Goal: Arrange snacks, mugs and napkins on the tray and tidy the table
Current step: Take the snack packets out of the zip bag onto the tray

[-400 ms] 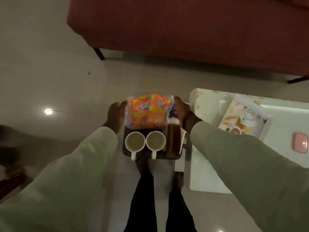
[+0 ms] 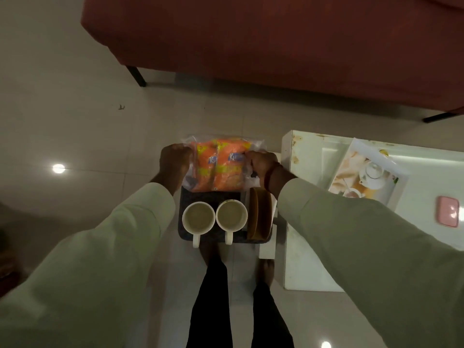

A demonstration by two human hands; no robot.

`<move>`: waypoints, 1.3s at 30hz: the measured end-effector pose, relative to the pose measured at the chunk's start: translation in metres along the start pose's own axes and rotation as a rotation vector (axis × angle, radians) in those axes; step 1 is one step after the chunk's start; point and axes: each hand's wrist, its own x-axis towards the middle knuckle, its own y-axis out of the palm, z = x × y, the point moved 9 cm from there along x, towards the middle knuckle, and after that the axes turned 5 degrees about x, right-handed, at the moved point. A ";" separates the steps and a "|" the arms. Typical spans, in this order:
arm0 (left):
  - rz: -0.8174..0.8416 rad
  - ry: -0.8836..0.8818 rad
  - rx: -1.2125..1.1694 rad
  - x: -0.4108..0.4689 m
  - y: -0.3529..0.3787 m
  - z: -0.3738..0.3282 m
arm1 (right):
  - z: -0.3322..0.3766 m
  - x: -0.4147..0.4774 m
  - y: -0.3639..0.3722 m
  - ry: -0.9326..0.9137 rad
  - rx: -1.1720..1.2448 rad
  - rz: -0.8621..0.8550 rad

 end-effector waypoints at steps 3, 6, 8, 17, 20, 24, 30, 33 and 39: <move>-0.068 0.100 -0.093 -0.032 -0.025 -0.031 | 0.025 -0.036 -0.012 -0.113 0.115 0.002; -0.081 0.260 -0.085 -0.088 -0.052 -0.071 | 0.058 -0.097 -0.034 -0.272 0.132 0.027; -0.054 0.323 -0.087 -0.130 -0.066 -0.092 | 0.075 -0.141 -0.050 -0.373 0.137 0.046; 0.307 0.356 -0.396 -0.333 -0.051 -0.124 | 0.068 -0.306 -0.153 -0.603 0.193 0.143; 0.323 0.433 -0.413 -0.384 -0.027 -0.125 | 0.047 -0.337 -0.196 -0.628 0.273 0.206; 0.380 0.547 -0.479 -0.449 0.015 -0.122 | 0.026 -0.374 -0.259 -0.698 0.301 0.317; 0.346 0.635 -0.375 -0.524 0.080 -0.114 | 0.006 -0.408 -0.355 -0.796 0.287 0.308; 0.281 0.676 -0.347 -0.551 0.098 -0.117 | -0.001 -0.422 -0.400 -0.892 0.287 0.267; 0.346 0.664 -0.353 -0.581 0.127 -0.126 | 0.003 -0.449 -0.464 -0.928 0.356 0.337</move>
